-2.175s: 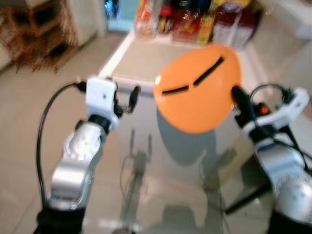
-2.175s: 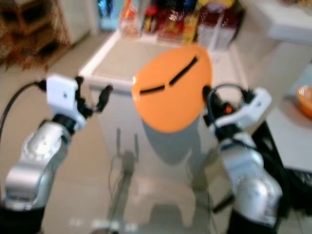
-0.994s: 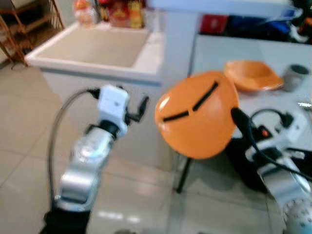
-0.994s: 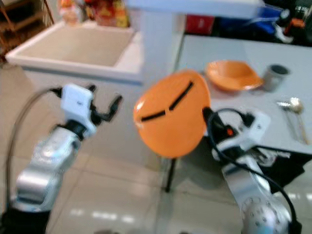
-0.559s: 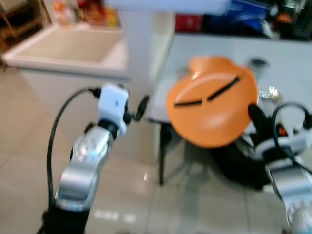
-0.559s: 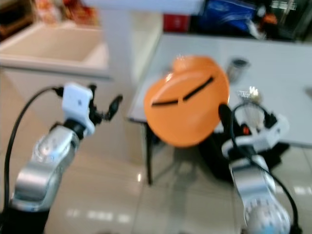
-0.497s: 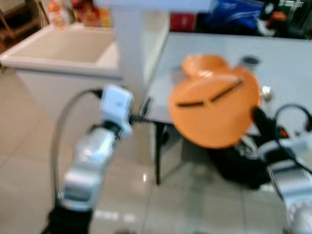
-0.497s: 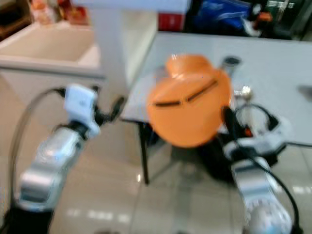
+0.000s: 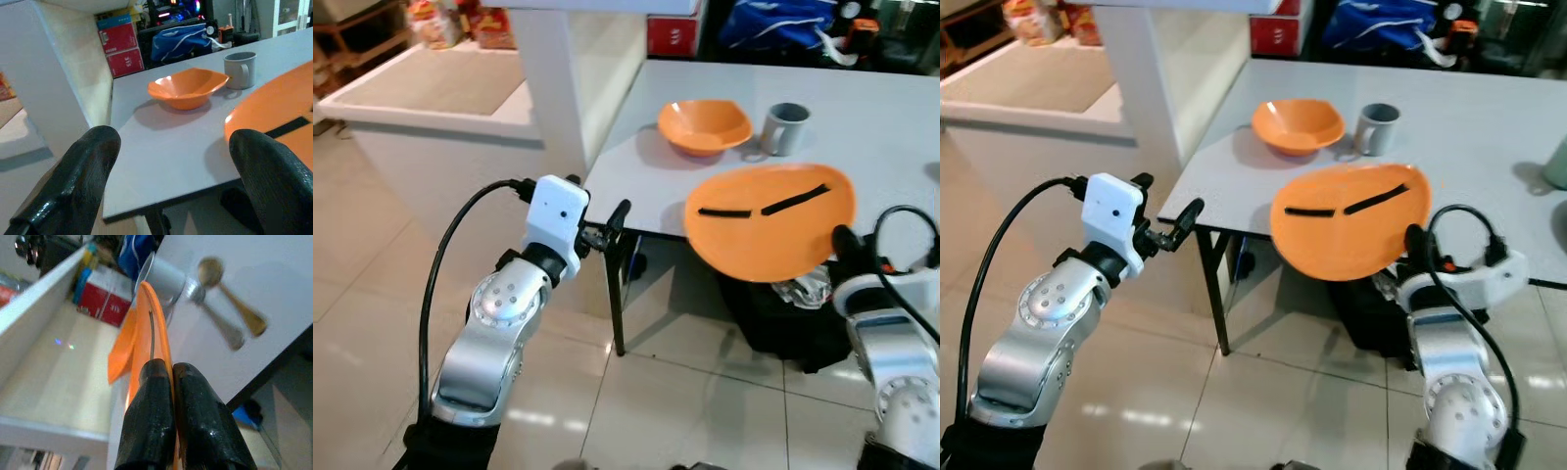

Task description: Setting the table

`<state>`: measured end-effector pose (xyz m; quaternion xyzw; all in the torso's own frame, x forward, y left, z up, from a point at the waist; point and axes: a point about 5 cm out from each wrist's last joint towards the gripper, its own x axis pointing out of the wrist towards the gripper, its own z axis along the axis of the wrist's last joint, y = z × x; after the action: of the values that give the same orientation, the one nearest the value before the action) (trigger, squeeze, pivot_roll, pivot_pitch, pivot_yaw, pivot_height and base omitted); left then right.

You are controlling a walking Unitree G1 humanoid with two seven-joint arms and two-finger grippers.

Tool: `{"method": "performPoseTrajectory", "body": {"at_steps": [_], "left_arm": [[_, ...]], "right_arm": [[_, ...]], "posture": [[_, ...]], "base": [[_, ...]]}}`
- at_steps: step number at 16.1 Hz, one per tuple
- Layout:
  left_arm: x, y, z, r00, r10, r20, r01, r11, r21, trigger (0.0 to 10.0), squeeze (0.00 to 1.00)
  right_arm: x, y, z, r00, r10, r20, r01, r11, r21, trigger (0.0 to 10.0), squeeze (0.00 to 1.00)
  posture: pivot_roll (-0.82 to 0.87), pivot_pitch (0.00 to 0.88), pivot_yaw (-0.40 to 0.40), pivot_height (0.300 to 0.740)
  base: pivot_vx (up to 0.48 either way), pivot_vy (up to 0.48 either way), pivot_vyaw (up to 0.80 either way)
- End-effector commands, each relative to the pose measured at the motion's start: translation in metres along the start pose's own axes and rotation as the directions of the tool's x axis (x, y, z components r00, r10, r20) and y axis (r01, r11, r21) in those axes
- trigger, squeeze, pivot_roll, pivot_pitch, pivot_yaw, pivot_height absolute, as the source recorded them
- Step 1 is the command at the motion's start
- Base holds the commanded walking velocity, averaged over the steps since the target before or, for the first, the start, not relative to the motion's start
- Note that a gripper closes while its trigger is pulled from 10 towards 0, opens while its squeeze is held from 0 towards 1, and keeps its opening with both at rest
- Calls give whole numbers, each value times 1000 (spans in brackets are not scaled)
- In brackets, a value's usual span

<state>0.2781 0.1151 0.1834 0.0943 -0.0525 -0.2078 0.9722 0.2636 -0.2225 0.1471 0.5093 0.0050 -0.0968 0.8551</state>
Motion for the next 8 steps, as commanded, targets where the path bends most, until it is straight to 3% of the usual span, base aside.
{"method": "performPoseTrajectory", "body": {"at_steps": [1, 8], "left_arm": [[-2, 0, 1, 1000, 5, -1, -5, 1000, 9, 10000, 0], [-6, 0, 0, 1000, 0, -7, 0, 1000, 2, 10000, 0]], "right_arm": [[3, 14, -2, 998, 57, -7, -57, 998, 4, 10000, 0], [9, 12, -11, 998, 28, -60, -27, 1000, 11, 10000, 0]], "posture": [[15, 46, 1, 740], [23, 53, -19, 740]], "base": [[0, 0, 0], [297, 0, 0]]}}
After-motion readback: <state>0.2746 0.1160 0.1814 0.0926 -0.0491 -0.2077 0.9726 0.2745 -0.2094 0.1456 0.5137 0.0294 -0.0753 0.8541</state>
